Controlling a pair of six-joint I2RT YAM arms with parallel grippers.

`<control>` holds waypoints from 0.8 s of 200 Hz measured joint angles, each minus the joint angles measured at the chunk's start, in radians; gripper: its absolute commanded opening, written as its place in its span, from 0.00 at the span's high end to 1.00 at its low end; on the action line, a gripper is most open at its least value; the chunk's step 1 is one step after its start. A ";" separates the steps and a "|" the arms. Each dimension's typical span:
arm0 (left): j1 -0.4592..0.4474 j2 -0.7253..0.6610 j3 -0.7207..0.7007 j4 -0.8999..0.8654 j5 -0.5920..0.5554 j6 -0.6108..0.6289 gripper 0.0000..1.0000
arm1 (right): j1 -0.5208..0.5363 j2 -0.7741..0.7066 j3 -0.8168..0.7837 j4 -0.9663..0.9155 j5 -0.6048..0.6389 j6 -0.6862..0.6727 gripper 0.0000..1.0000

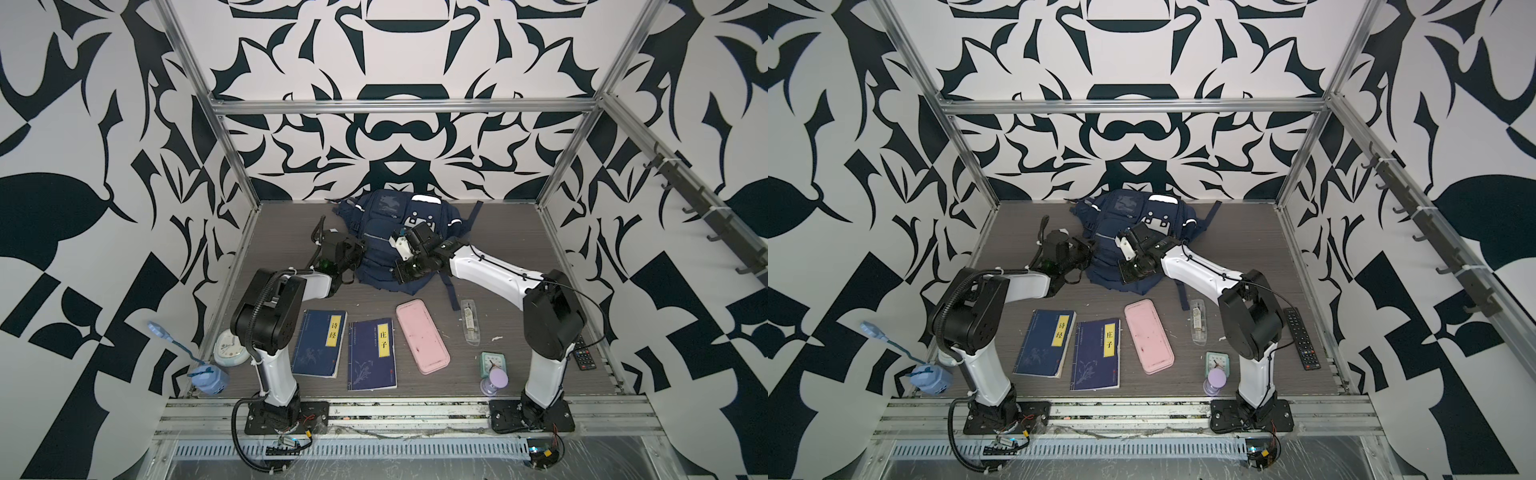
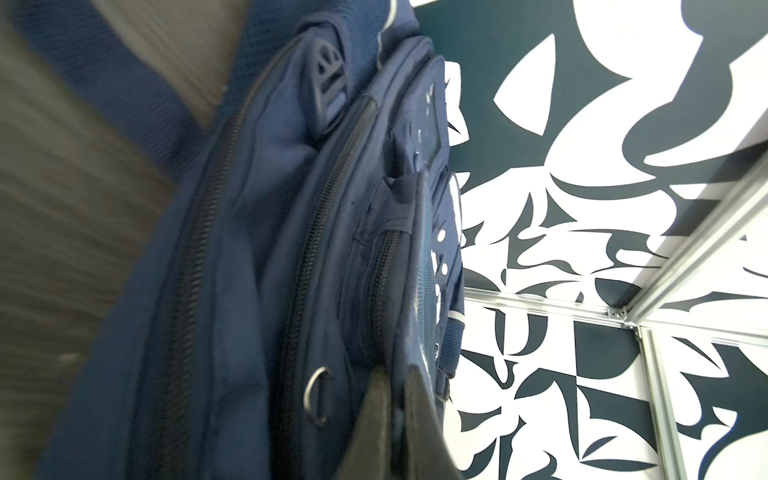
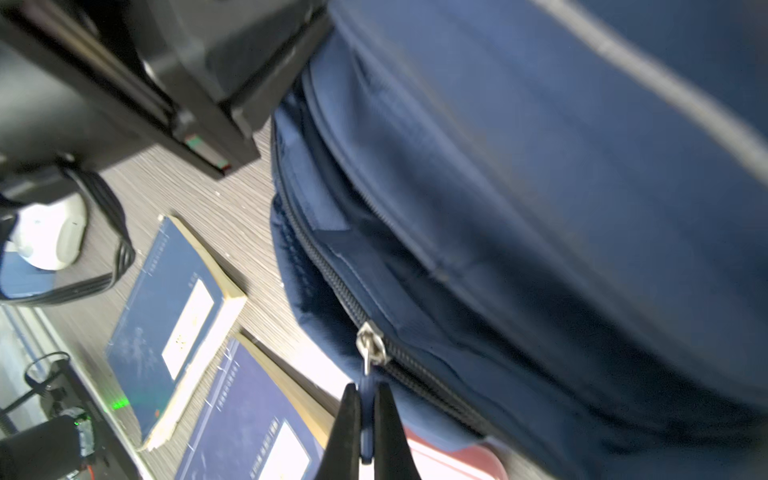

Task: Pack books, pencil case, and school supplies into a backpack
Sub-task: Unzip the student bag at the top-center of the table.

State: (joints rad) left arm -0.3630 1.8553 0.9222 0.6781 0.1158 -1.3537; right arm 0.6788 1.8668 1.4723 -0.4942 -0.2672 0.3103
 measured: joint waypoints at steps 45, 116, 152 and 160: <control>-0.042 0.013 0.010 0.011 -0.033 -0.026 1.00 | 0.009 0.011 -0.011 -0.019 0.001 0.006 1.00; -0.043 0.012 0.014 -0.010 -0.029 -0.010 0.87 | 0.071 0.210 0.185 0.002 -0.031 0.047 1.00; -0.024 0.003 0.089 -0.177 0.028 0.064 0.51 | 0.064 0.179 0.152 0.034 -0.028 0.057 1.00; -0.014 -0.002 0.110 -0.222 0.046 0.088 0.45 | 0.060 0.153 0.127 0.046 -0.026 0.060 1.00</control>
State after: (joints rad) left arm -0.3775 1.8530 1.0321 0.4557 0.1616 -1.2655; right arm 0.7391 2.0197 1.5990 -0.4480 -0.2935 0.3702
